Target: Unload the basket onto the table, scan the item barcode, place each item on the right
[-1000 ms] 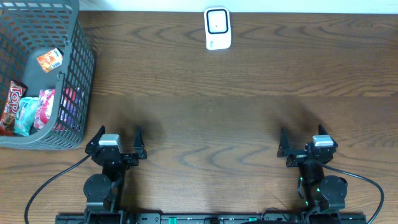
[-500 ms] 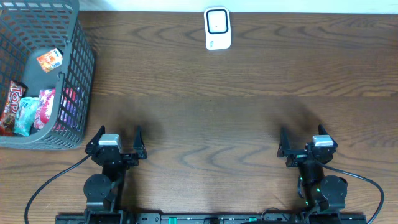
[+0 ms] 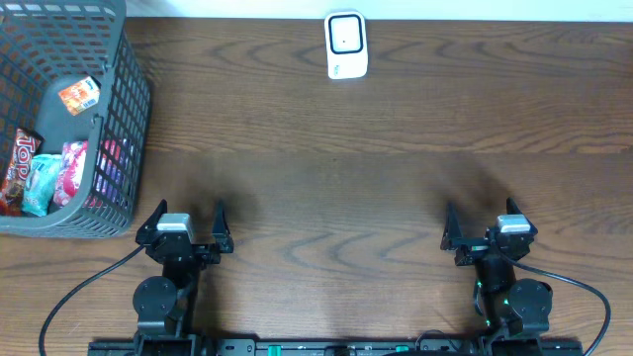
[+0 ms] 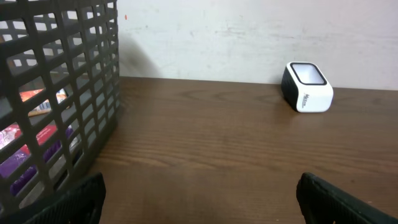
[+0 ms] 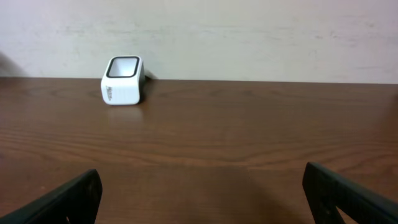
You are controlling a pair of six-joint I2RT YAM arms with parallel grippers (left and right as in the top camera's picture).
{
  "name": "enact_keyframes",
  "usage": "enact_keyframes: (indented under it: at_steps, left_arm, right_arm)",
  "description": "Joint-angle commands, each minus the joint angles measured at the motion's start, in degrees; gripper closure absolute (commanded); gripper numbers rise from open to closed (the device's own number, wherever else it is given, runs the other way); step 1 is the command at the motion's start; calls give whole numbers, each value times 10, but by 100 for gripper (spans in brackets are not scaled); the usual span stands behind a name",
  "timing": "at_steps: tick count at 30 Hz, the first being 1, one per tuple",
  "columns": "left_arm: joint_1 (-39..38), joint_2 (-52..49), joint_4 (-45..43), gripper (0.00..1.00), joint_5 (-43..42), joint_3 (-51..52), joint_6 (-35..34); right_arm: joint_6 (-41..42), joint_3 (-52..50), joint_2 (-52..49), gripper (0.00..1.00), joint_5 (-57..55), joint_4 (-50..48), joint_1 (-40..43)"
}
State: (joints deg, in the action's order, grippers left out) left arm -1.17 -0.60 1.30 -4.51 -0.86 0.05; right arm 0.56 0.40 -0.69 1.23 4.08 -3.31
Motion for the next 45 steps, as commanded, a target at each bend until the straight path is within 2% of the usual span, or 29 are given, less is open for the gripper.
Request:
enact_keyframes:
  at_steps: [1, 21, 24, 27, 29, 32, 36, 43, 45]
  left_arm:
    - [3, 0, 25, 2, -6, 6, 6]
    - [3, 0, 21, 2, -10, 6, 0]
    - [3, 0, 14, 2, -112, 6, -98]
    - [3, 0, 10, 2, -253, 6, -248]
    - [3, 0, 9, 2, -277, 6, -292]
    - [3, 0, -29, 2, -276, 6, -307]
    - [1, 0, -82, 2, -281, 6, -358]
    - [1, 0, -292, 2, -281, 2, -360]
    - [1, 0, -325, 2, -281, -9, -360]
  right_arm:
    - [-8, 0, -1, 1, -5, 3, -5]
    - [-9, 0, -1, 1, -5, 3, -5]
    - [-8, 0, -1, 1, -5, 3, -5]
    - [-8, 0, -1, 1, -5, 3, -5]
    - [-8, 0, -1, 1, -5, 3, -5]
    - [-9, 0, -1, 1, -5, 3, -5]
    - [-9, 0, -1, 1, -5, 3, -5]
    - [-9, 0, -1, 1, -5, 3, -5]
    - [-8, 0, -1, 1, -5, 3, -5]
